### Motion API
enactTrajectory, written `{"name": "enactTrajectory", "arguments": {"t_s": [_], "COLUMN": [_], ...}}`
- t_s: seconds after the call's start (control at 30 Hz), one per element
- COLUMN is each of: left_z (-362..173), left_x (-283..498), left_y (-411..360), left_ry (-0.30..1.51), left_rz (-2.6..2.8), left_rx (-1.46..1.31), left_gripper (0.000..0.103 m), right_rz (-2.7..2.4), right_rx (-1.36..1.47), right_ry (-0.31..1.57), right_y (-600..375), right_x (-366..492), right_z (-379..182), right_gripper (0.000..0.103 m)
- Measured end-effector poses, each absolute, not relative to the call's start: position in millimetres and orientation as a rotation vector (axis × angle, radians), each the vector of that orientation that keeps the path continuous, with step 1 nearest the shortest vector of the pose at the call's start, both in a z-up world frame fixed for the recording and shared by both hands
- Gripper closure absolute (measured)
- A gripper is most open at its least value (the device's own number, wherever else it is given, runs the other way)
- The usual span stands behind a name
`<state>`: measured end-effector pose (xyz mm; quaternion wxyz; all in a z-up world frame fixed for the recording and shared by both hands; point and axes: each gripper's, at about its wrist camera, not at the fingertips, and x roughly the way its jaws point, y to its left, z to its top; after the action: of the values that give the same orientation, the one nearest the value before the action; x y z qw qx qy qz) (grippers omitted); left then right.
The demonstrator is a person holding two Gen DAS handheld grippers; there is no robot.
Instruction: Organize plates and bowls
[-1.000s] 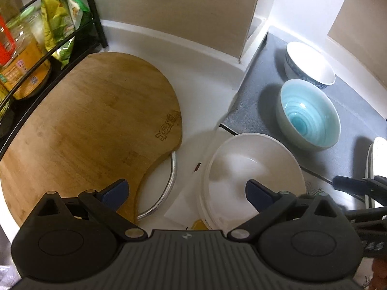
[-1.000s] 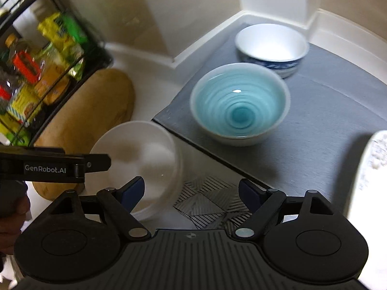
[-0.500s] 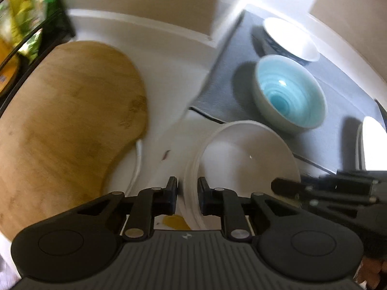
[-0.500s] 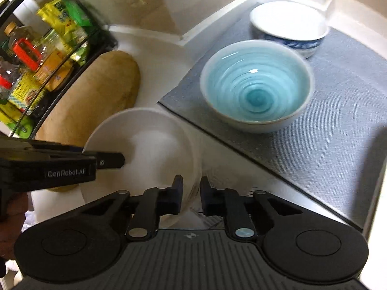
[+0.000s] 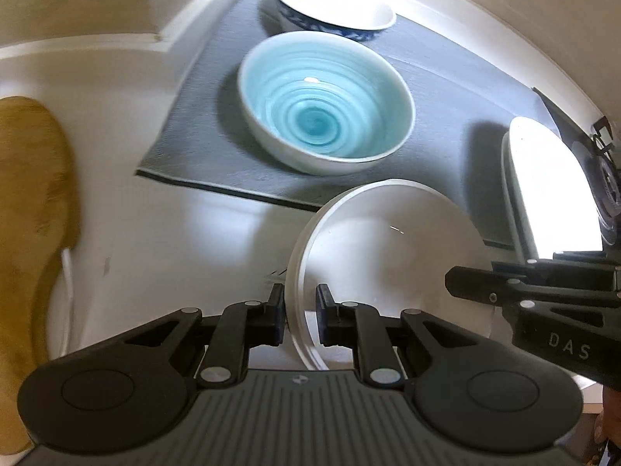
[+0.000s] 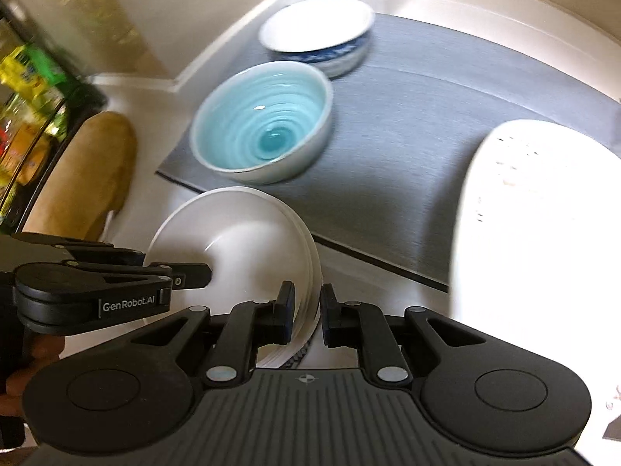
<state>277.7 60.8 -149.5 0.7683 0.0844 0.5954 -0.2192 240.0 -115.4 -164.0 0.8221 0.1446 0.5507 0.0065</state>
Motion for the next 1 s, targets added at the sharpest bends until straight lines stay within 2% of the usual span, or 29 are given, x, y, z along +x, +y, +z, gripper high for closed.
{"name": "enactTrajectory", "arguments": {"t_s": [0.23, 0.3, 0.33, 0.37, 0.4, 0.43, 0.47, 0.5, 0.63, 0.7, 1.0], "left_z": [-152.6, -149.6, -147.3, -144.2, -140.5, -135.8, -131.0, -127.4, -113.8, -107.4, -105.3], "left_x": [282.3, 282.6, 282.7, 282.5, 282.5, 282.2, 282.5, 283.6, 291.6, 294.0, 293.9], "left_y": [52.0, 52.7, 54.5, 57.3, 60.4, 65.2, 69.0, 72.4, 87.6, 92.5, 83.2], "left_ry": [1.275, 1.255, 1.249, 1.241, 1.227, 1.207, 1.189, 1.182, 1.177, 1.158, 1.170], "left_rz": [-0.489, -0.474, -0.468, -0.461, -0.449, -0.441, -0.436, -0.431, -0.371, -0.345, -0.306], "left_rx": [0.189, 0.204, 0.209, 0.210, 0.208, 0.204, 0.199, 0.194, 0.127, 0.107, 0.149], "left_gripper": [0.084, 0.067, 0.047, 0.025, 0.017, 0.011, 0.009, 0.009, 0.000, 0.001, 0.000], "right_rz": [-0.012, -0.010, -0.015, -0.022, -0.028, -0.032, -0.036, -0.036, -0.040, -0.044, -0.044], "right_rx": [0.346, 0.346, 0.344, 0.340, 0.337, 0.340, 0.346, 0.351, 0.363, 0.368, 0.354], "right_ry": [1.160, 1.153, 1.147, 1.141, 1.136, 1.128, 1.120, 1.113, 1.079, 1.065, 1.074], "right_y": [-126.4, -127.1, -127.2, -127.0, -127.4, -128.5, -130.0, -131.1, -136.0, -137.2, -130.6], "right_x": [232.7, 231.6, 231.1, 231.3, 230.6, 229.7, 228.8, 228.7, 226.4, 226.3, 235.2], "right_z": [-168.8, -168.0, -167.1, -165.6, -163.8, -161.2, -157.8, -154.5, -138.3, -132.9, -134.0], "right_gripper": [0.087, 0.086, 0.085, 0.077, 0.062, 0.054, 0.042, 0.037, 0.028, 0.024, 0.023]}}
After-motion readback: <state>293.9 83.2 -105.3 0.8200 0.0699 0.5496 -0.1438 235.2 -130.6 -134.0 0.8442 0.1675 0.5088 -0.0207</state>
